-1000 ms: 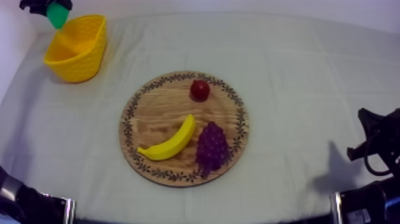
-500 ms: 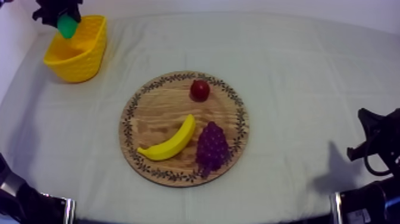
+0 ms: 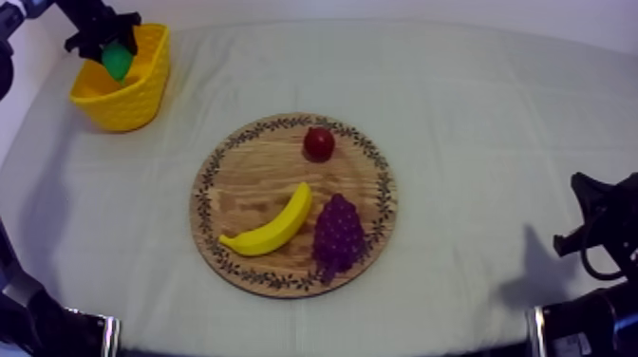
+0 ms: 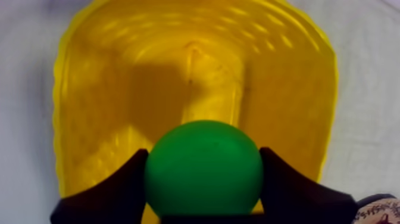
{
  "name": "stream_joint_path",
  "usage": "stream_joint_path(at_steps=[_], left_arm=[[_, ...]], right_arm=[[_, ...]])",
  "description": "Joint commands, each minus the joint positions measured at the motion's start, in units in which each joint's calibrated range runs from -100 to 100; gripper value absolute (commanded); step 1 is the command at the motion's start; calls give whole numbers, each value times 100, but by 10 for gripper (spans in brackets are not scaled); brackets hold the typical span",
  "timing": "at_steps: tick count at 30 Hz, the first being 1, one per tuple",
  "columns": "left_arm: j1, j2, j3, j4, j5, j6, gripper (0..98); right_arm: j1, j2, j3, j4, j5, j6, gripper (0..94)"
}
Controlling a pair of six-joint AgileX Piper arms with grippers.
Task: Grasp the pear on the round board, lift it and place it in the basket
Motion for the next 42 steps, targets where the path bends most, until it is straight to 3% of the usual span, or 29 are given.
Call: stream_joint_path(at_steps=[1,6,12,28,42], left_arm=[[-4,56,-25,10,-33,4,655],[-30,158,-45,86,-152,0,786],[-65,157,-55,146,-222,-17,869],[-116,-473,843,41,-575,140,930],[-89,-2030,2115,68,-604,-57,928]], right_arm=[[-3,-3,-2,0,2,-1,4],[-3,-3,-2,0,2,2,4],[-3,-3,-2,0,2,2,4],[-3,-3,-2,0,2,2,4],[-3,-3,-2,0,2,2,4]])
